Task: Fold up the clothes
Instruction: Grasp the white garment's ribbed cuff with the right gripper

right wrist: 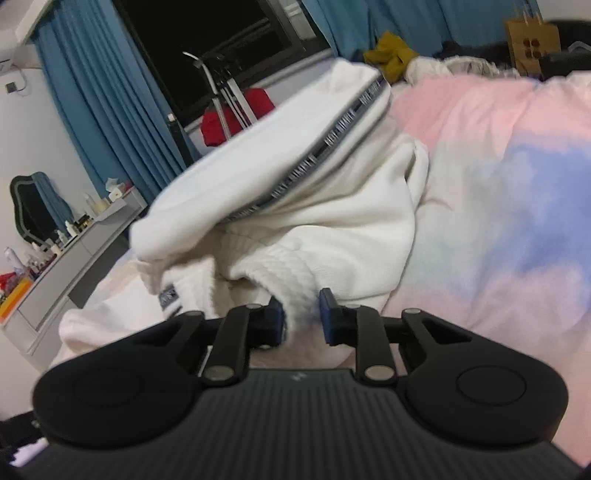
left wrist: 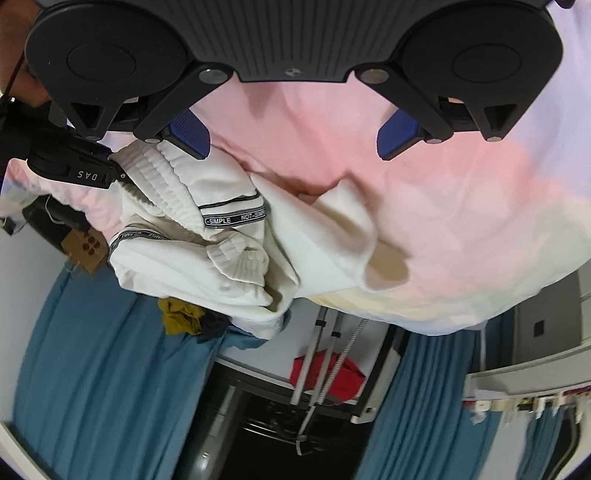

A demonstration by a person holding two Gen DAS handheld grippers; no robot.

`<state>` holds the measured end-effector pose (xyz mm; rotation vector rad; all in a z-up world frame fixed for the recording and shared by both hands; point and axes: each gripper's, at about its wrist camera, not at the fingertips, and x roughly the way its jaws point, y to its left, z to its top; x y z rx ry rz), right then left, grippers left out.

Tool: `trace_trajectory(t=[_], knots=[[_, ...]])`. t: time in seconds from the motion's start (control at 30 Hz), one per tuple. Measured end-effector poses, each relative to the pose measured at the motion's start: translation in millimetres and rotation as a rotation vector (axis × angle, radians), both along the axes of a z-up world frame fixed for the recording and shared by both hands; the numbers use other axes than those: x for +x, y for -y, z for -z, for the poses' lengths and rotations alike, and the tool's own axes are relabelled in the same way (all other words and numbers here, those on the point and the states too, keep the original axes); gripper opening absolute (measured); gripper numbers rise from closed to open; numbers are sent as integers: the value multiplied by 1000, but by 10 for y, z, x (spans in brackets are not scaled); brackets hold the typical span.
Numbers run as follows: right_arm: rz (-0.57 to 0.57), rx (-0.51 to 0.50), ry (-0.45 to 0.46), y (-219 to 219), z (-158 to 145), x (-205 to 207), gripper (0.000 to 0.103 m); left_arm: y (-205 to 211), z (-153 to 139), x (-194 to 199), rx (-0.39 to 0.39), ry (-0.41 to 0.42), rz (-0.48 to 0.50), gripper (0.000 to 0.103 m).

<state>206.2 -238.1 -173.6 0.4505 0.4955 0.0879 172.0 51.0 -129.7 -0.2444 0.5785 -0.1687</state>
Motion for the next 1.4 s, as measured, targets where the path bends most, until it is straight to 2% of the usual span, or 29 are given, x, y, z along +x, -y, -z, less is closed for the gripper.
trace_trajectory(t=[0.17, 0.33, 0.5, 0.63, 0.7, 0.83, 0.97, 1.0, 1.07, 1.17, 1.23, 1.33, 1.37, 1.4], knots=[[-38, -47, 72, -134, -354, -396, 14, -153, -153, -517, -21, 49, -17, 100], [-74, -75, 119, -155, -684, -1002, 11, -122, -270, -860, -14, 90, 23, 100], [-110, -93, 146, -145, -979, -1642, 10, -78, -479, -1167, -128, 126, 99, 100], [-122, -74, 116, -127, -975, -1894, 10, -59, -510, -1318, -205, 109, 136, 100], [-123, -60, 100, -105, -947, -1952, 10, 0, -480, -1359, -176, 96, 142, 100], [-125, -32, 69, -63, -890, -2067, 11, 277, -405, -1425, 20, 108, 183, 99], [-126, -3, 37, -20, -834, -2182, 11, 639, -244, -1431, 290, 162, 227, 99], [-130, -3, 33, -16, -831, -2182, 11, 715, -203, -1394, 337, 165, 218, 98], [-138, -2, 30, -8, -831, -2167, 11, 856, -145, -1291, 415, 170, 179, 97], [-140, 2, 39, 37, -842, -2152, 11, 1016, -80, -1161, 518, 226, 153, 98], [-133, -9, 56, 57, -840, -2141, 11, 1090, -57, -1112, 550, 244, 183, 97], [-123, 4, 73, 130, -825, -2088, 11, 1186, 31, -1130, 609, 268, 315, 96], [-127, 13, 79, 146, -828, -2073, 11, 1195, 77, -1147, 651, 293, 325, 96], [-131, 23, 85, 162, -832, -2058, 11, 1205, 111, -1130, 661, 303, 317, 96]])
